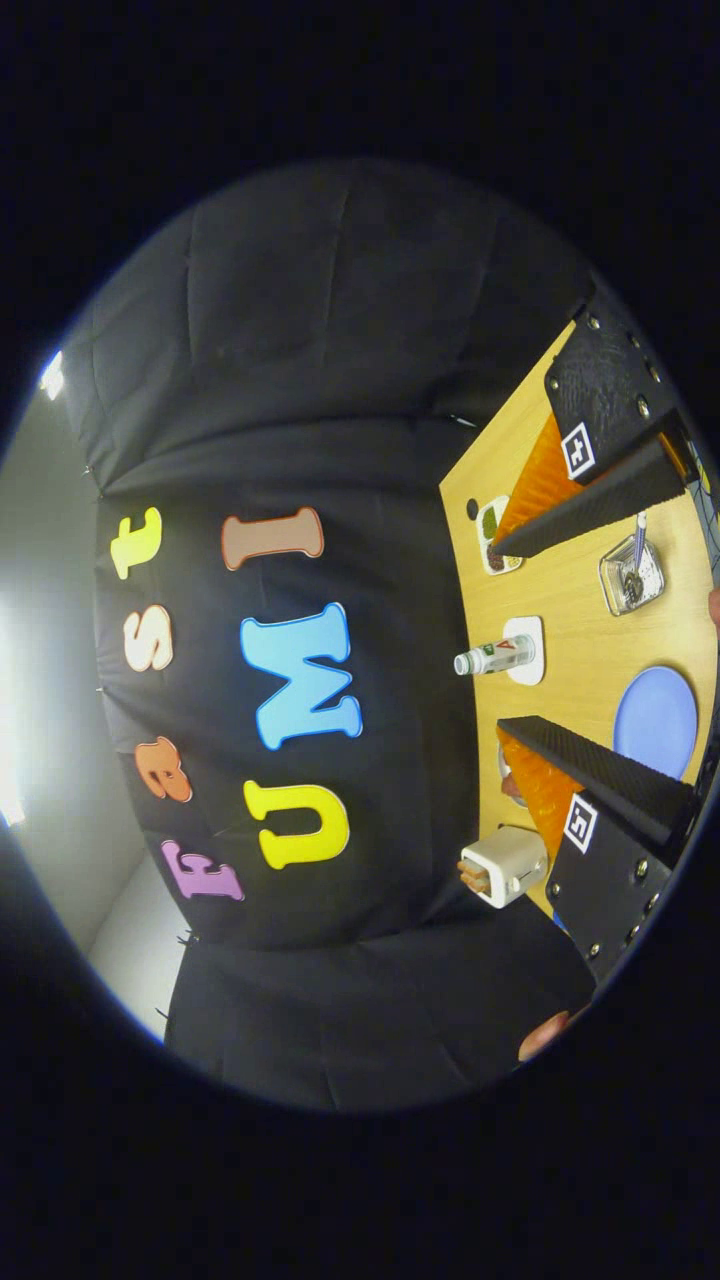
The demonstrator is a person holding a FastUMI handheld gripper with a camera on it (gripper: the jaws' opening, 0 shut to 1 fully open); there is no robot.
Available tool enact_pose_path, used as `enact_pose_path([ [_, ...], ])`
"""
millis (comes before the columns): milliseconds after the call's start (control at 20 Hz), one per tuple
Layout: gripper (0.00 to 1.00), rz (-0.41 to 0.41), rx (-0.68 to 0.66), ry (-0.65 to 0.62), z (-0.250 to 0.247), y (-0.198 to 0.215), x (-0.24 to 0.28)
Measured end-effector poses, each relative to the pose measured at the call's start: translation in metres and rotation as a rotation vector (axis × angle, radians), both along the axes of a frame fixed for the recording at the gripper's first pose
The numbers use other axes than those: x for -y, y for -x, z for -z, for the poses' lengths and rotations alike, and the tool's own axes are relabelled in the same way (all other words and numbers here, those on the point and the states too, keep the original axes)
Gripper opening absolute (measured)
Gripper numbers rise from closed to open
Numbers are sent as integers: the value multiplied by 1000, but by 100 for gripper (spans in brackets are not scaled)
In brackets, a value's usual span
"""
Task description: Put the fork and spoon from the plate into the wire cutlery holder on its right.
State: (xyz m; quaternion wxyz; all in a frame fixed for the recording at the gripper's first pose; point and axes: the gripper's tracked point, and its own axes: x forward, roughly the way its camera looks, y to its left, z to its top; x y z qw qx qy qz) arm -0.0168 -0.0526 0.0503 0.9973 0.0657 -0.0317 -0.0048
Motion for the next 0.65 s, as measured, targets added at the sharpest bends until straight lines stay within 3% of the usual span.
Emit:
enact_pose_path([
  [200, 98, 4, 76, 102, -21, 3, -3],
  [650, 99, -3, 112, 114, -42, 9, 6],
])
